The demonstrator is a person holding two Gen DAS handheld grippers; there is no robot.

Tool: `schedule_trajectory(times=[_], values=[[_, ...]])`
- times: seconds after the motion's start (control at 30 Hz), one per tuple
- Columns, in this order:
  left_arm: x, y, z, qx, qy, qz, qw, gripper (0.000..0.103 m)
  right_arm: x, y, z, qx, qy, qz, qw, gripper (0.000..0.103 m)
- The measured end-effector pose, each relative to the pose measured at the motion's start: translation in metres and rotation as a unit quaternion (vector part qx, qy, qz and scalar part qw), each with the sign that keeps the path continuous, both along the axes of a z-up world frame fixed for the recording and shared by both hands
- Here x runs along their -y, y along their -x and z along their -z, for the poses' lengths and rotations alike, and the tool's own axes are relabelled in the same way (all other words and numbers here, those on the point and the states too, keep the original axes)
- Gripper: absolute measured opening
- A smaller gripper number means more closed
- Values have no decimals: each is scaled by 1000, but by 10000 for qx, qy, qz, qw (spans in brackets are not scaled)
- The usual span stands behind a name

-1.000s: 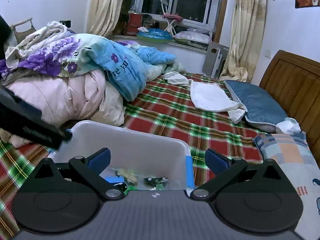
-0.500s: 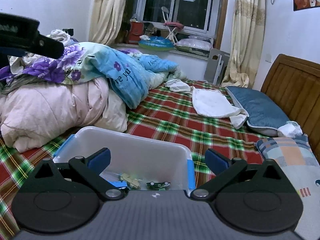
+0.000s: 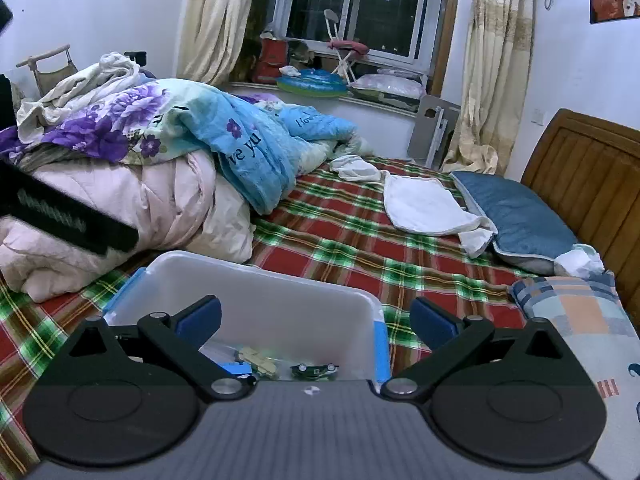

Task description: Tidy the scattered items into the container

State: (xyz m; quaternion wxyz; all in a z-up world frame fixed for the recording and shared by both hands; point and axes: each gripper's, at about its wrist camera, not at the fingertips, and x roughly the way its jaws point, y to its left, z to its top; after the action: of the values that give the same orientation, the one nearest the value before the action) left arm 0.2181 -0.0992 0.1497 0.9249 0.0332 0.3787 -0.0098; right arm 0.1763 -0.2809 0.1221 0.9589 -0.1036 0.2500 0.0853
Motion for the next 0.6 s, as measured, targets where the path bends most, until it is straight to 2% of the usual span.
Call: schedule_trajectory(times=[0.4, 0.6], values=[[7, -3, 16, -255, 59, 117, 9996, 99, 1, -2, 10, -110, 91, 4, 9999, 103], [16, -3, 24, -283, -299, 73, 9991, 99, 2, 0, 17, -151, 114, 11, 9998, 103]])
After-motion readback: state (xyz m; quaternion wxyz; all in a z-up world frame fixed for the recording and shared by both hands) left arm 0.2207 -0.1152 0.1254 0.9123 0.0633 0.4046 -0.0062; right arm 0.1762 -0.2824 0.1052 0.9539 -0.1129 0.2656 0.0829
